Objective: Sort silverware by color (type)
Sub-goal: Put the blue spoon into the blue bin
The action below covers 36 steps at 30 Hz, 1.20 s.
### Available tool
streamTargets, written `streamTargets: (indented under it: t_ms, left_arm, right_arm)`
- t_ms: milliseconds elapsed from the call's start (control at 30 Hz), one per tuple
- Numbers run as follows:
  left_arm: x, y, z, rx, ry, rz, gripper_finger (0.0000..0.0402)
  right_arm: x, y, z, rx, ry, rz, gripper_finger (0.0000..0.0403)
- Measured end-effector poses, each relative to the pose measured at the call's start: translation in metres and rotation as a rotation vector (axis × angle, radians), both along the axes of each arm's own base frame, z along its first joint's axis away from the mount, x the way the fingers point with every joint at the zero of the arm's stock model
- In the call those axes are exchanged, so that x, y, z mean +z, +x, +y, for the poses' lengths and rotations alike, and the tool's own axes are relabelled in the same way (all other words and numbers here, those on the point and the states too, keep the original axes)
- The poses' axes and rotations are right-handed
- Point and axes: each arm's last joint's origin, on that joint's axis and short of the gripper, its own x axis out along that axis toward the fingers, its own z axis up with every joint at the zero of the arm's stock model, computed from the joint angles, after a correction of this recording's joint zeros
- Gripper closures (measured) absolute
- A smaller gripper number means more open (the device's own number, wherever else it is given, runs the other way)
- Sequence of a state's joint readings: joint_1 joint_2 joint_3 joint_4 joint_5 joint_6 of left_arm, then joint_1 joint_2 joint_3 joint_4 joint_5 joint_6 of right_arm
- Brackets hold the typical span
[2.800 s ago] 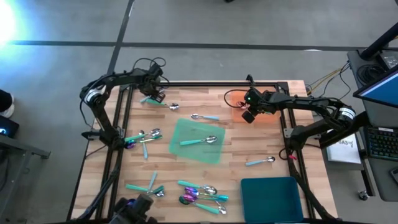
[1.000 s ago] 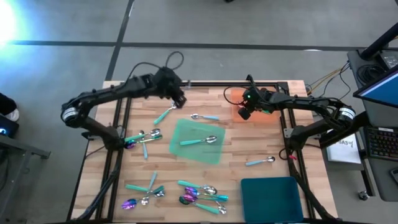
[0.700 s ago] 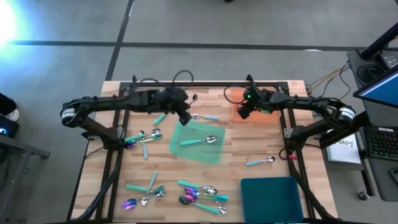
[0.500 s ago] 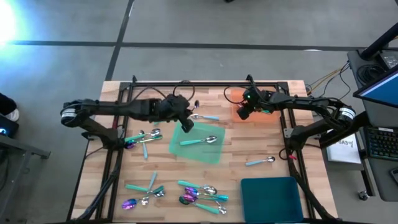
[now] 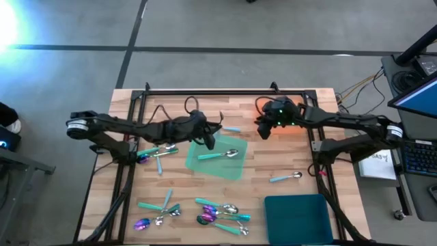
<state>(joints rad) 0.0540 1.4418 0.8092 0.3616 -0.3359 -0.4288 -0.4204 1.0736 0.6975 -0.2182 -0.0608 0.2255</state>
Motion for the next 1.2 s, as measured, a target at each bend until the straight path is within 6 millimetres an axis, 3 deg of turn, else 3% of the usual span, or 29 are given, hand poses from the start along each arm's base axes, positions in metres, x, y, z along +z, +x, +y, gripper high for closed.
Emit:
streamTargets:
  t_ms: [133, 267, 333, 600, 733, 1000, 1200]
  left_arm:
    - [-0.011, -0.002, 0.000, -0.003, 0.014, -0.133, 0.0391]
    - [-0.021, 0.003, -0.001, -0.005, 0.008, -0.178, 0.0390]
    - [-0.027, 0.007, -0.001, -0.008, 0.007, -0.182, 0.0390]
    - [-0.036, 0.036, -0.003, -0.020, 0.010, -0.214, 0.0390]
    - [-0.035, 0.054, -0.003, -0.024, 0.035, -0.266, 0.0390]
    - [-0.039, 0.085, -0.001, -0.026, 0.063, -0.278, 0.0390]
    - [-0.037, 0.089, -0.001, -0.025, 0.064, -0.290, 0.0390]
  right_arm:
    - [0.009, 0.001, 0.012, 0.068, 0.008, -0.060, 0.0307]
    - [0.013, 0.007, 0.025, 0.215, 0.081, -0.131, 0.0297]
    - [0.014, 0.011, 0.027, 0.209, 0.135, -0.163, 0.0299]
    - [0.016, 0.016, 0.031, 0.208, 0.174, -0.211, 0.0343]
    - [0.018, 0.017, 0.031, 0.220, 0.160, -0.241, 0.0346]
    - [0.019, 0.018, 0.032, 0.236, 0.184, -0.246, 0.0285]
    - [0.018, 0.018, 0.033, 0.237, 0.187, -0.242, 0.0245]
